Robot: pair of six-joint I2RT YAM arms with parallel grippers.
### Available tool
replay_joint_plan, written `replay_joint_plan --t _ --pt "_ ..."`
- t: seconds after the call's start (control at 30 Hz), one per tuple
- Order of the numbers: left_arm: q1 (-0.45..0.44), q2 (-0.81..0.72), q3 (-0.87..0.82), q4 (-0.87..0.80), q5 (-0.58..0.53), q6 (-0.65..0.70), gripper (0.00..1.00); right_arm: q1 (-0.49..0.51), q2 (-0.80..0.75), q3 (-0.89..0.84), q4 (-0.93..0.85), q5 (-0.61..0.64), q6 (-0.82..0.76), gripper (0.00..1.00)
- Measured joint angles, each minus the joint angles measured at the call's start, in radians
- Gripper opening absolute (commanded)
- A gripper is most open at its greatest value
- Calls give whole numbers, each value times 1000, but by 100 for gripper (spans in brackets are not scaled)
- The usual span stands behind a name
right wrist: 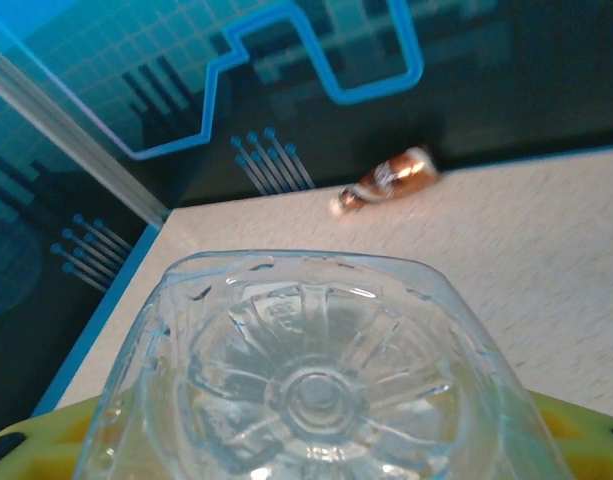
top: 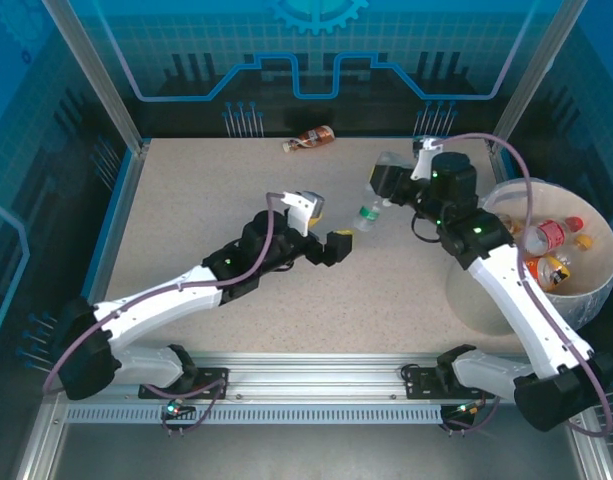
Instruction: Put the plastic bottles in the bin
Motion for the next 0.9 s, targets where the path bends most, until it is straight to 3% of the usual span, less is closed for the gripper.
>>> replay_joint_plan --t 0.27,0.43,0.63,0.8,0.9 --pt "30 -121 -127 7 -186 -66 99 -100 -102 174 -169 112 -166 39" --pt "80 -137 -174 8 -240 -119 99 -242 -106 349 -351 130 -231 38" --pt "119 -135 -189 21 -257 -167 99 -546 -95 439 -526 43 -253 38" --pt "142 -112 -189 42 -257 -211 99 -908 -30 466 -631 -180 -257 39" --pt "148 -100 -189 42 -257 -227 99 -1006 37 464 -689 -280 -260 44"
